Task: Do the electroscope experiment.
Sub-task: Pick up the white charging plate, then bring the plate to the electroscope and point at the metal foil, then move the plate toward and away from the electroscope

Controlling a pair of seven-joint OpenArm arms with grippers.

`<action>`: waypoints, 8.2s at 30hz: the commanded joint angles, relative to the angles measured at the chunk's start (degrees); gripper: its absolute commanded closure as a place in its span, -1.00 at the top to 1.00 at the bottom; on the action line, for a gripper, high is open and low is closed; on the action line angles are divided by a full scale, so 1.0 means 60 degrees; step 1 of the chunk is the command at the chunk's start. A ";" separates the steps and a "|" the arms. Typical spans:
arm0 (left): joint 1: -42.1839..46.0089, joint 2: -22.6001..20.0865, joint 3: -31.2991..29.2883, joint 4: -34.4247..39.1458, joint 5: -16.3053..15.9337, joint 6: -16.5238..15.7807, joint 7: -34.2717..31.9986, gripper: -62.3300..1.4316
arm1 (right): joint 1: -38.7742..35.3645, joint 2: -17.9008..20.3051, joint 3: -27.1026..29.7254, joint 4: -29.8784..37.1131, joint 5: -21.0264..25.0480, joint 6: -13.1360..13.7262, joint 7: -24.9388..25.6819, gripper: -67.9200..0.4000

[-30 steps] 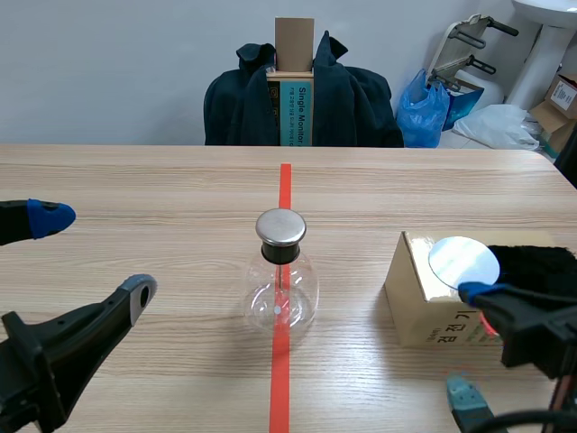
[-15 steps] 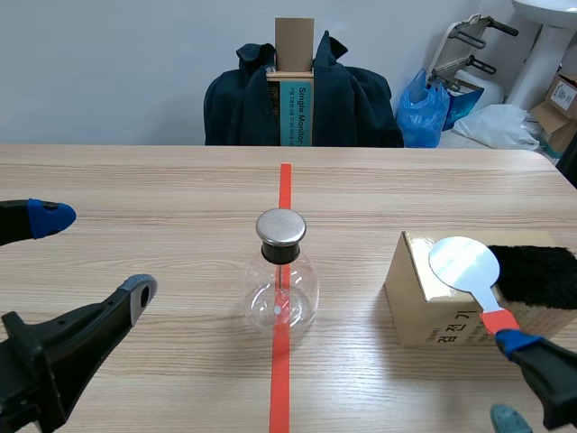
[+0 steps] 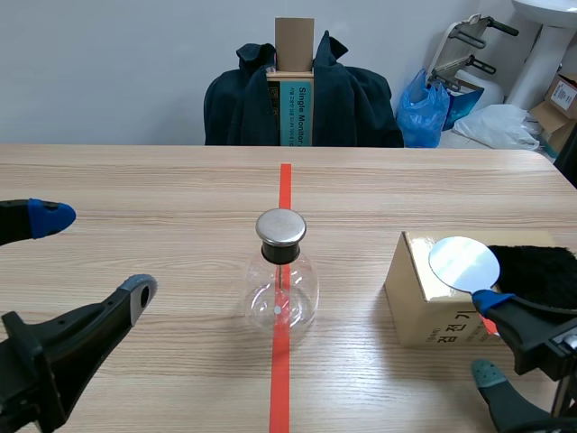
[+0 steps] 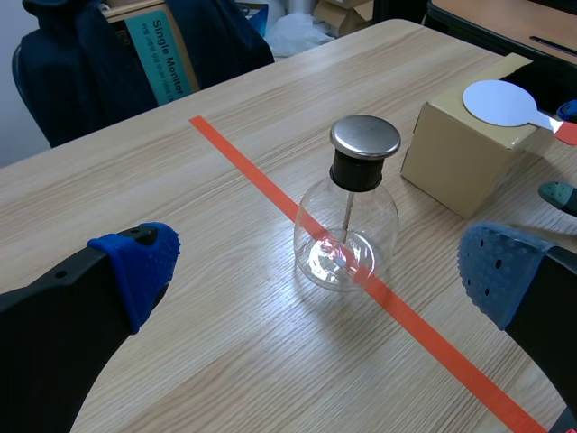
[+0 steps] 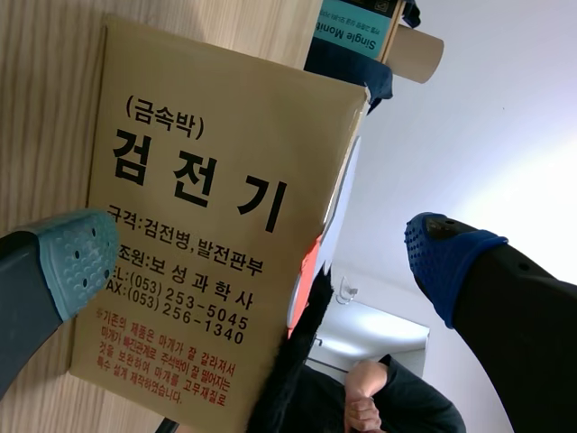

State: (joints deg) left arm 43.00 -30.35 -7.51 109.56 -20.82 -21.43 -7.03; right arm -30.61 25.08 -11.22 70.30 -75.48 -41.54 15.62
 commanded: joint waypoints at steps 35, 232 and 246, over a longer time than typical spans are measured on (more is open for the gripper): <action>-0.0055 -0.0025 0.0069 0.0127 -0.0062 -0.0025 -0.0098 1.00 | -0.0160 0.0076 0.0379 0.0437 0.1162 -0.0553 0.0532 0.52; -0.7355 0.1293 0.4805 -0.8021 0.2448 -0.2055 -0.1854 -0.87 | 0.1552 -0.2510 -0.0302 0.1770 0.0605 0.0554 0.1453 -0.96; -0.7355 0.1293 0.4801 -0.8021 0.2448 -0.2055 -0.1858 -0.87 | 0.1555 -0.2514 -0.0313 0.1770 0.0605 0.0299 0.3876 -0.96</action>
State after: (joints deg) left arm -0.80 -22.72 21.71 60.18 -5.43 -33.89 -17.41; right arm -21.78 9.54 -13.56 80.23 -72.49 -39.33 38.87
